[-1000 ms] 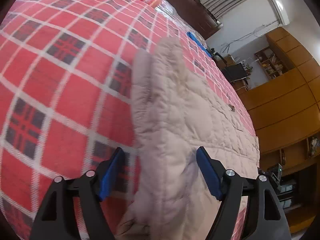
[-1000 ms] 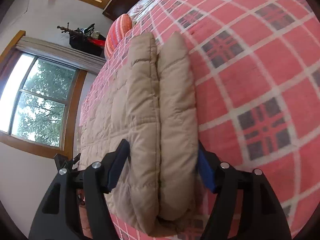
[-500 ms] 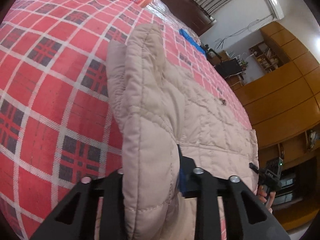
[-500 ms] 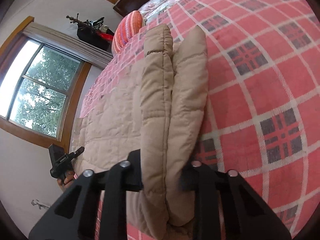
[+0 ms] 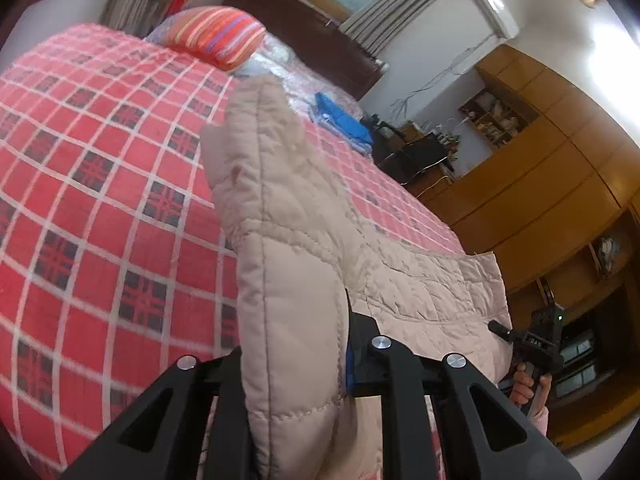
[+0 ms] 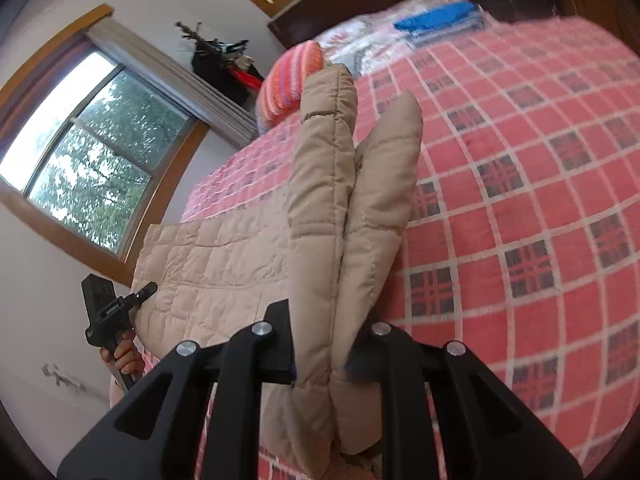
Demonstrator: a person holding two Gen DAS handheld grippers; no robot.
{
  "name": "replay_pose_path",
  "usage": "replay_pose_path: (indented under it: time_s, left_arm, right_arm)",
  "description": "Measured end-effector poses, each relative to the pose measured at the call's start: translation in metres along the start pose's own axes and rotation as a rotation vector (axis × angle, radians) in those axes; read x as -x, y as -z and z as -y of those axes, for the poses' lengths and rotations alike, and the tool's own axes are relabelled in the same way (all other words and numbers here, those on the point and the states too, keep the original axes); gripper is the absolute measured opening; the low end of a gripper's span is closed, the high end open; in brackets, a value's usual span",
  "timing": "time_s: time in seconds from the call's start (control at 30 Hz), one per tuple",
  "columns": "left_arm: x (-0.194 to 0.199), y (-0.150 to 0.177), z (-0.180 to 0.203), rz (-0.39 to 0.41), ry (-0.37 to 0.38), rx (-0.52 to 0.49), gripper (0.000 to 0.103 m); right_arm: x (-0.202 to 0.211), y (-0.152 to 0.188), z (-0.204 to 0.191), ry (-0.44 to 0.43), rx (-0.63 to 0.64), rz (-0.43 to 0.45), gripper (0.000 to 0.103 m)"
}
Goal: Fold large clothes
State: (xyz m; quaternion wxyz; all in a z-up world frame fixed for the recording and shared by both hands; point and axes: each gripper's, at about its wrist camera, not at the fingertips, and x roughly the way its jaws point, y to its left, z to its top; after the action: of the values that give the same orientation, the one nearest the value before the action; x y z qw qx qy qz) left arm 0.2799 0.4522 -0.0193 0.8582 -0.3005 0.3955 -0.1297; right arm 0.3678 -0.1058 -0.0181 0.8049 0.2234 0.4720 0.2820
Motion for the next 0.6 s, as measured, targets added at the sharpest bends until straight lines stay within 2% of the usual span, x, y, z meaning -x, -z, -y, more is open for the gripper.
replay_pose_path:
  time_s: [0.17,0.33,0.5,0.6]
  left_arm:
    - [0.031,0.035,0.01,0.004,0.019,-0.026,0.016]
    - [0.054,0.079,0.005,0.001,0.027,-0.036,0.016]
    - [0.051,0.11,-0.005,-0.026,-0.018,-0.051,0.017]
    - [0.041,0.122,-0.02,-0.06,-0.04,-0.018,0.019]
  right_arm:
    - [0.04,0.034,-0.013,-0.019,0.04,0.022,0.015]
    - [0.061,0.076,-0.018,-0.015,0.07,0.007,0.015]
    - [0.05,0.111,-0.003,0.013,0.033,-0.034,0.015]
    - [0.035,0.123,0.017,0.032,-0.024,-0.069,0.016]
